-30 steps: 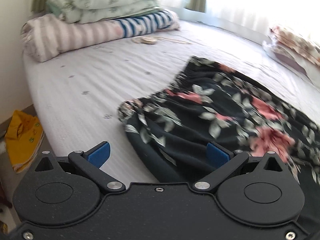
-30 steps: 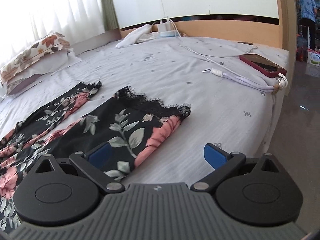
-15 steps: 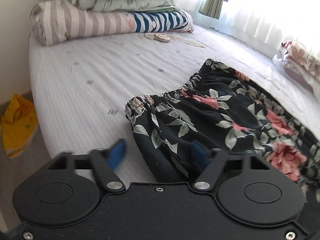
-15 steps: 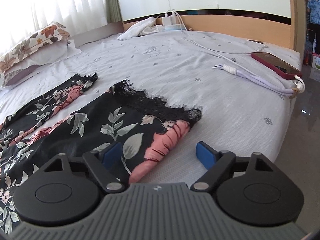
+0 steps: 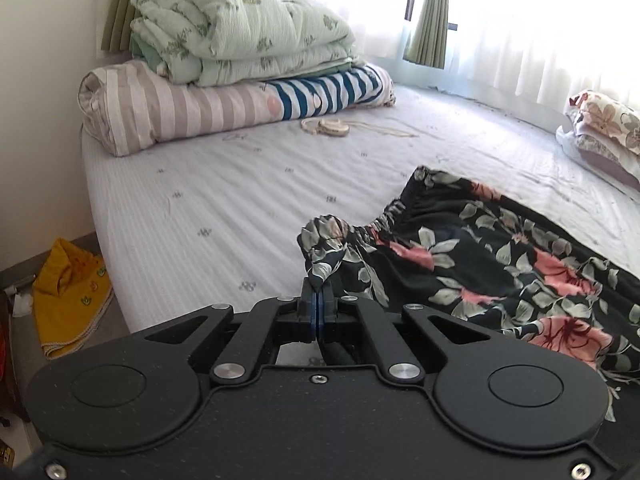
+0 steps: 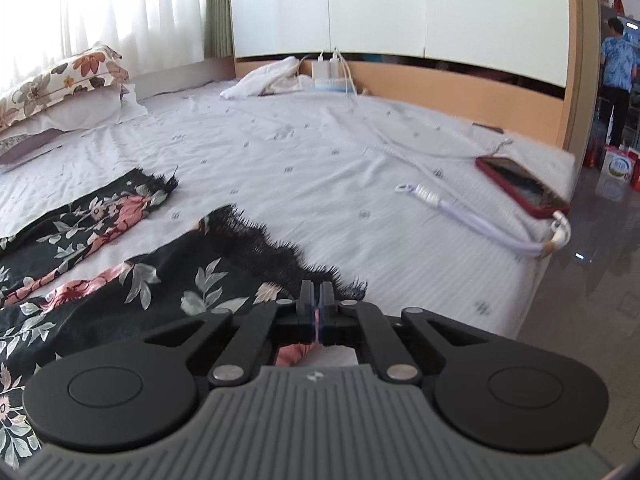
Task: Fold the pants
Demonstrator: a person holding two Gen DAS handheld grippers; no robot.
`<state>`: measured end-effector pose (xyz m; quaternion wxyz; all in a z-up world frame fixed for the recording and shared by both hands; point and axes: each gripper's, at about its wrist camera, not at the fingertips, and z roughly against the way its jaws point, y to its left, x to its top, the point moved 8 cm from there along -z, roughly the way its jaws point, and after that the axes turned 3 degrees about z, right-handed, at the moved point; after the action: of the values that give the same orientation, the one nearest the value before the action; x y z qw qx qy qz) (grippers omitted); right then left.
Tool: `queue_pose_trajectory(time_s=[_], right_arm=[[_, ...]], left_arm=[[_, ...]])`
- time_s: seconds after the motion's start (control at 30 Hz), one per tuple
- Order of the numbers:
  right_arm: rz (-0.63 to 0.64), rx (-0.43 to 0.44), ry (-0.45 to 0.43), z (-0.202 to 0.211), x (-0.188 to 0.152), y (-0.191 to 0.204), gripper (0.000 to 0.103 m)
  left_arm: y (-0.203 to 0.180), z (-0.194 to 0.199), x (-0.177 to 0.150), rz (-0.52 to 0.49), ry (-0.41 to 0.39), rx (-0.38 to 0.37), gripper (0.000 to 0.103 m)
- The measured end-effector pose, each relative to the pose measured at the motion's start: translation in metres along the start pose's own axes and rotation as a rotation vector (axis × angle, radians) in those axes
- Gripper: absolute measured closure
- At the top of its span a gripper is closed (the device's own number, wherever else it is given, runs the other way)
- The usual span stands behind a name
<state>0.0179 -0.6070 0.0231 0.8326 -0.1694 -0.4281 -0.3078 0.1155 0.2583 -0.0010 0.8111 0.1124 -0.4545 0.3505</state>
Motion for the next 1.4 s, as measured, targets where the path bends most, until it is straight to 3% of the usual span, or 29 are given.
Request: queue_pose_trajectory(time_s=[0.3,0.8,0.9,0.93,0.97,1.07,1.13,1.23,1.3,1.33,1.37,1.4], right_arm=[[-0.039,0.007,-0.009,0.021,0.005,-0.025,0.1],[-0.099,0.057,0.045,0.018,-0.012,-0.041,0.098],[-0.124,0.133,0.066,0.012,-0.017,-0.035,0.072],[-0.131,0.157,0.072,0.009,-0.019,-0.032,0.052],[-0.137,0.181,0.077,0.007,-0.021,-0.028,0.042],[-0.133,0.222,0.109,-0.006,-0.028,-0.014,0.027],[-0.127,0.227,0.123,-0.018,-0.031,-0.006,0.023],[-0.103,0.198,0.117,-0.035,-0.03,0.006,0.022],[-0.053,0.179,0.102,-0.043,-0.026,0.017,0.031],[-0.03,0.177,0.104,-0.046,-0.025,0.023,0.041],[-0.011,0.168,0.107,-0.048,-0.023,0.027,0.064],[0.004,0.151,0.117,-0.049,-0.02,0.03,0.078]], left_arm=[[0.014,0.015,0.011,0.029,0.004,-0.012,0.102],[0.038,0.011,0.017,0.036,0.031,0.024,0.102],[0.037,0.008,0.014,0.029,0.041,0.035,0.102],[0.036,0.007,0.013,0.023,0.042,0.038,0.101],[0.035,0.006,0.013,0.018,0.042,0.041,0.101],[0.035,0.005,0.012,0.014,0.043,0.045,0.101],[0.034,0.004,0.012,0.013,0.044,0.046,0.101],[0.033,0.003,0.012,0.005,0.045,0.055,0.101],[0.032,0.002,0.012,0.002,0.044,0.059,0.101],[0.032,0.002,0.013,0.002,0.044,0.061,0.101],[0.032,0.002,0.014,0.002,0.043,0.061,0.101],[0.032,0.002,0.015,0.002,0.041,0.061,0.101]])
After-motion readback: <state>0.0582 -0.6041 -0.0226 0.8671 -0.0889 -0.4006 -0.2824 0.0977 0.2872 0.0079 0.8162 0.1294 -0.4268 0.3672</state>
